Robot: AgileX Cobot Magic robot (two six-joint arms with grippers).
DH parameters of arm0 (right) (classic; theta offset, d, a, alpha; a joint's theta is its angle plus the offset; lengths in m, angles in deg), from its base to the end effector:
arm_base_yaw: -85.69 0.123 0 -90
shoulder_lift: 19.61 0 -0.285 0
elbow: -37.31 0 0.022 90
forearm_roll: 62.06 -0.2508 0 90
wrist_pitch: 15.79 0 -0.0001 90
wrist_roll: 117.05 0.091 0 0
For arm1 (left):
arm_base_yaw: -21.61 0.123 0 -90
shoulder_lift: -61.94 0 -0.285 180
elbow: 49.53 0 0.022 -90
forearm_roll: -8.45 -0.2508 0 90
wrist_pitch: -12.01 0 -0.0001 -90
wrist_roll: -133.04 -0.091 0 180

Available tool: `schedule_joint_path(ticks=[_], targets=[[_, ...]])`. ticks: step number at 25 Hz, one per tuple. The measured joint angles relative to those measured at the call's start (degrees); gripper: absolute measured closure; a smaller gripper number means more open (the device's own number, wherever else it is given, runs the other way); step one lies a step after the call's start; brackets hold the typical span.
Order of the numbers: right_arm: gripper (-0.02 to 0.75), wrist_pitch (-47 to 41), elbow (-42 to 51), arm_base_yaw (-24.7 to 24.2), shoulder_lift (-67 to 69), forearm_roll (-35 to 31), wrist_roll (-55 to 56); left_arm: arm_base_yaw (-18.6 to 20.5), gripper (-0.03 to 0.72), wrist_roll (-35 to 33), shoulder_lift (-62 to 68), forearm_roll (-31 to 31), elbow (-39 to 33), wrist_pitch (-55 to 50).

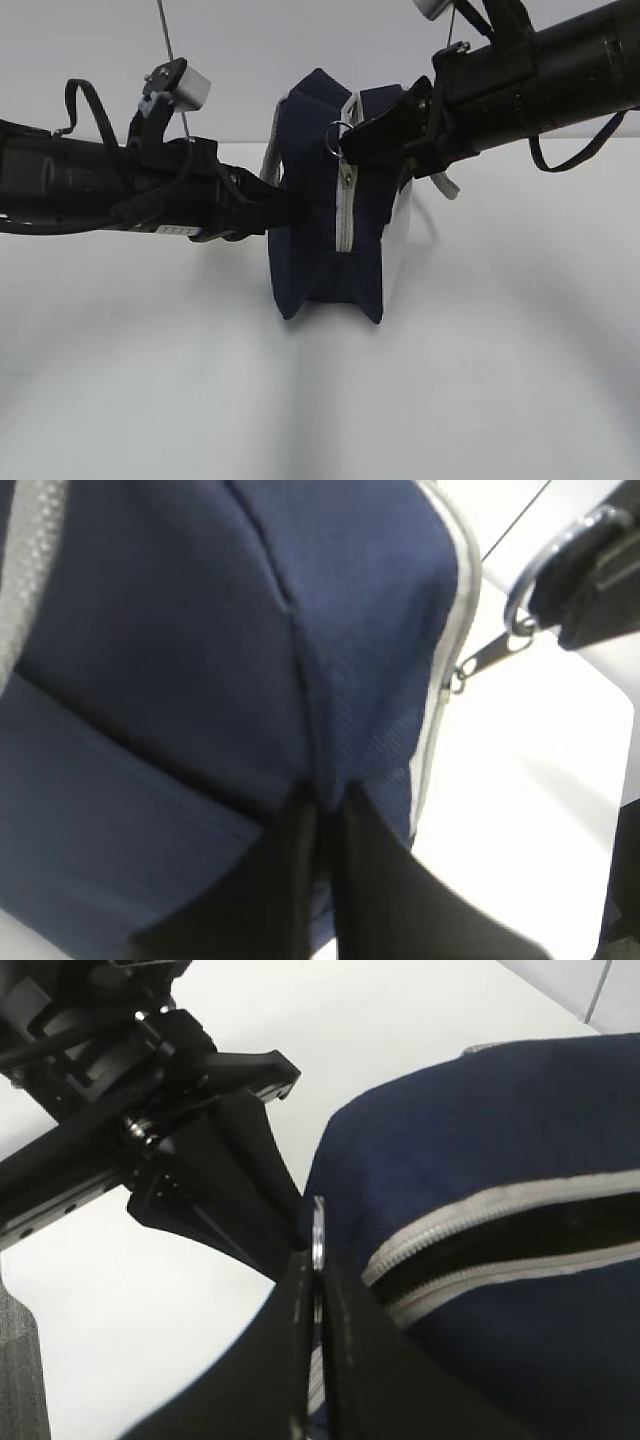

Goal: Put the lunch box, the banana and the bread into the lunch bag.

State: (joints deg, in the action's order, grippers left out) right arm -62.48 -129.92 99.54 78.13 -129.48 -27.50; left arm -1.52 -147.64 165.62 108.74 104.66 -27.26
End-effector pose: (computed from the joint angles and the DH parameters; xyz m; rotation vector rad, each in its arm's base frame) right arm 0.3062 0.1385 0.2925 -1.1622 1.8339 0.6710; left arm 0.2865 -0.1841 0.2206 0.7796 1.9844 -0.9744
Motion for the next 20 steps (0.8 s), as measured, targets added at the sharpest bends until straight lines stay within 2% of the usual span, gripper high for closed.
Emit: schedule_joint_path(ticks=[3,20], targets=[[0.754,0.0,0.0,0.0,0.0,0.0,0.0,0.0,0.684,0.0,0.0,0.0,0.0,-0.1],[0.754,0.6,-3.7,0.0,0.0,-0.9,0.2,0.0,0.685,2.4,0.0,-0.8,0.0,-0.7]])
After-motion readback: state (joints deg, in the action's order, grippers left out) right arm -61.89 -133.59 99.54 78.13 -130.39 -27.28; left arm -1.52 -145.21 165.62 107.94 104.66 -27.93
